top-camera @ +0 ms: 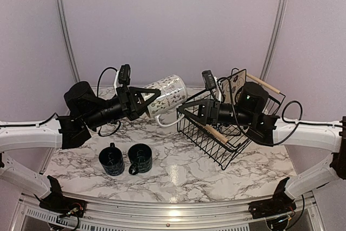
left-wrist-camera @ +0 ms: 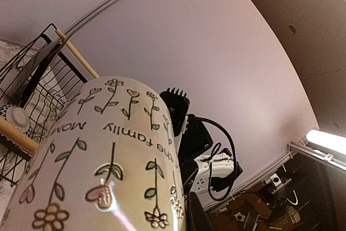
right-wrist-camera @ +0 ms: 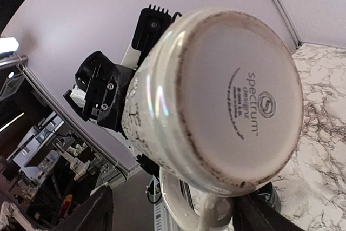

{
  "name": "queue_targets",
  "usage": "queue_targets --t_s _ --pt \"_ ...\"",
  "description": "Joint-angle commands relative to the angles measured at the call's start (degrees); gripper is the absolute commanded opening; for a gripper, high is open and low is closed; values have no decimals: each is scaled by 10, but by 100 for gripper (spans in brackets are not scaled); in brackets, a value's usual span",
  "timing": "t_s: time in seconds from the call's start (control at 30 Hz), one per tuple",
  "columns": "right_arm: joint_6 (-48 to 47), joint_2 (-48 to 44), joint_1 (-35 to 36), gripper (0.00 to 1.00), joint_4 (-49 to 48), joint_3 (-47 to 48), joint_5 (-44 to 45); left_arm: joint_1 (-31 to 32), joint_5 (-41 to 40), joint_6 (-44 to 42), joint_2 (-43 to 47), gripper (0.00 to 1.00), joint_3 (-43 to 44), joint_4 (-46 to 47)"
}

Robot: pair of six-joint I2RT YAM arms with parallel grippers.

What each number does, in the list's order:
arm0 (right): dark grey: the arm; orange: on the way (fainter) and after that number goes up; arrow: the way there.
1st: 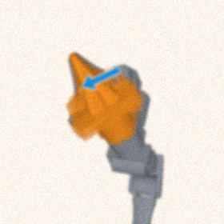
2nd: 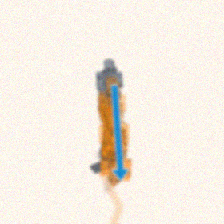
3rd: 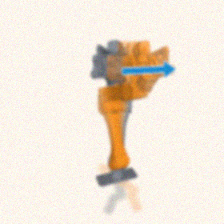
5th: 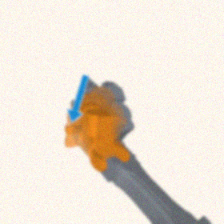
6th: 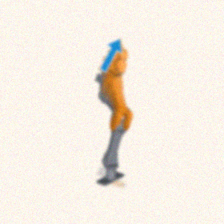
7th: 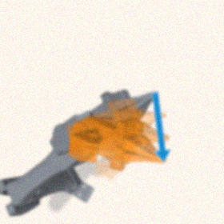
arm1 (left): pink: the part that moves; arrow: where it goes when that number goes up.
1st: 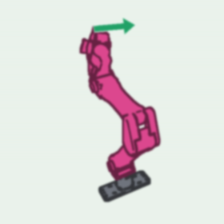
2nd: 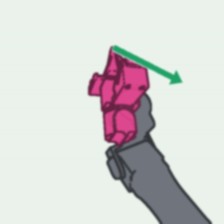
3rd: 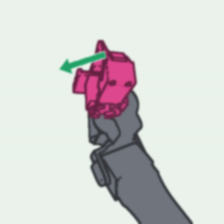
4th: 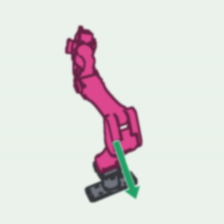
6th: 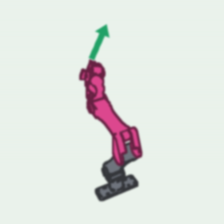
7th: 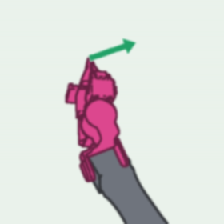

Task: Unload the mixed dishes from the dish rack
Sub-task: Pass from the right arm to the left, then place the cup at the center of the board.

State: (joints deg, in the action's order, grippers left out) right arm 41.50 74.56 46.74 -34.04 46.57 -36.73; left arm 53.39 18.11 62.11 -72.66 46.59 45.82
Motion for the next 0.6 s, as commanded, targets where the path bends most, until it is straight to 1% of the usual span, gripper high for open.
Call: queue_targets --t_s 0.0,0.07,0.1,0.17,0.27,0.37,0.43,0.5,0.57 --pt "-77 -60 -1 81 65 29 66 -6 -18 -52 53 0 10 -126" --pt "-107 -80 -2 89 117 33 97 -7 -42 -88 73 0 24 -213" --pt "-123 -90 -2 92 147 38 112 -7 -56 -105 82 0 34 -265" --pt "-154 -108 -3 94 206 51 151 -7 -95 -137 99 0 55 -364" --pt "-186 -131 -4 96 266 68 201 -7 -172 -175 124 0 90 -520" --pt "-208 -149 -3 96 294 73 228 -7 -267 -203 153 0 131 -676" --pt "-217 -158 -5 97 301 72 242 -7 -347 -210 177 0 158 -776" --pt "-222 -161 -7 98 302 70 249 -8 -409 -211 210 0 174 -841" --pt "-226 -160 -8 98 302 72 250 -9 -447 -205 242 0 180 -886"
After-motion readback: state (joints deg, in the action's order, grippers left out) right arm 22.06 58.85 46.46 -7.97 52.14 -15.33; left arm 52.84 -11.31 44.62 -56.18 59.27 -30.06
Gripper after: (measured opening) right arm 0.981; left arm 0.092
